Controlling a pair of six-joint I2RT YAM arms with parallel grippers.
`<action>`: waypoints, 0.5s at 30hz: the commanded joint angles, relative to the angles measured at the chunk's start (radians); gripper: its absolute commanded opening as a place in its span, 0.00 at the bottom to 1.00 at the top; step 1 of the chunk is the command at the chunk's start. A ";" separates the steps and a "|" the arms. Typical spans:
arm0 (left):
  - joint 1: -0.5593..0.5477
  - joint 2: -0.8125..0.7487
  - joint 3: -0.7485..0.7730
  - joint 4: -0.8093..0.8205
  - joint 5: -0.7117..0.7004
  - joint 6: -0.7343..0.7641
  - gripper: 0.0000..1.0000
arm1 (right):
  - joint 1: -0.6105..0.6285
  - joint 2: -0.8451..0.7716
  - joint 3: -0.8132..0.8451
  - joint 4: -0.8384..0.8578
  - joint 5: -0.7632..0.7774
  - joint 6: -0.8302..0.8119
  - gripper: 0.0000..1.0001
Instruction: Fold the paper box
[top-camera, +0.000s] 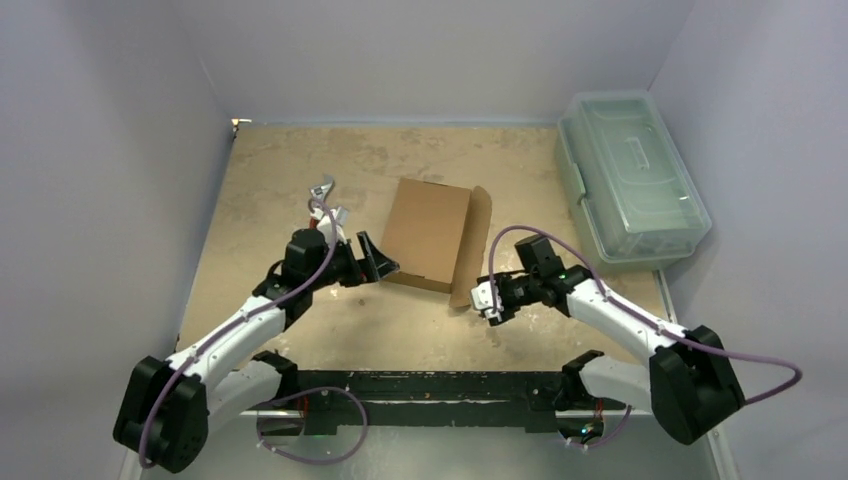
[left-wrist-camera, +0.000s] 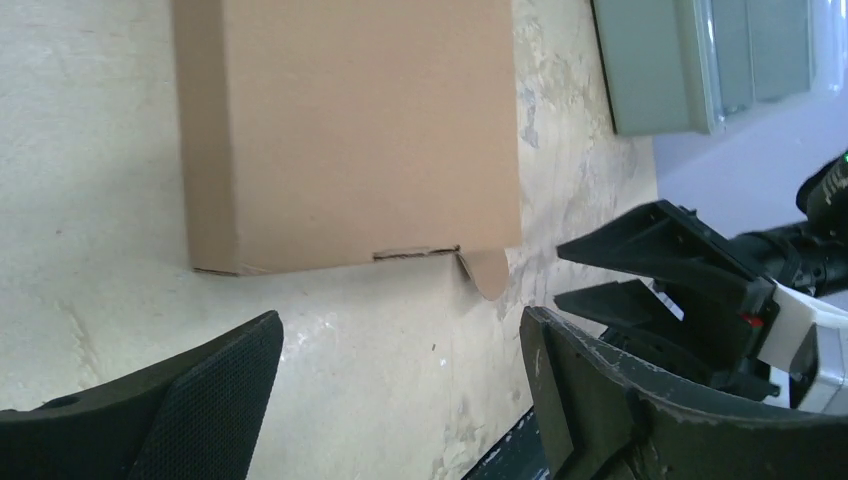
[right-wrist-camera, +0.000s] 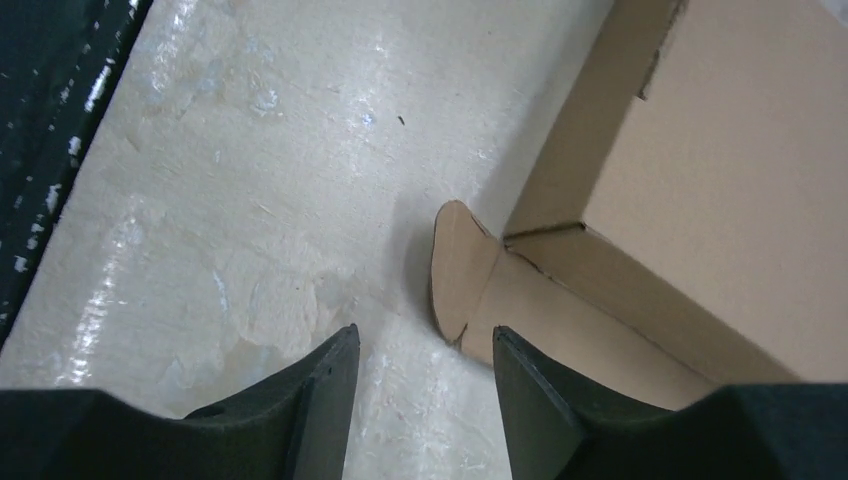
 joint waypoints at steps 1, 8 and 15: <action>-0.087 -0.102 0.005 -0.053 -0.238 0.034 0.86 | 0.089 0.067 -0.007 0.155 0.096 -0.031 0.53; -0.087 -0.158 -0.047 -0.017 -0.291 0.015 0.85 | 0.197 0.146 -0.004 0.293 0.230 0.085 0.46; -0.087 -0.132 -0.048 -0.001 -0.296 0.014 0.84 | 0.265 0.164 0.005 0.312 0.302 0.111 0.42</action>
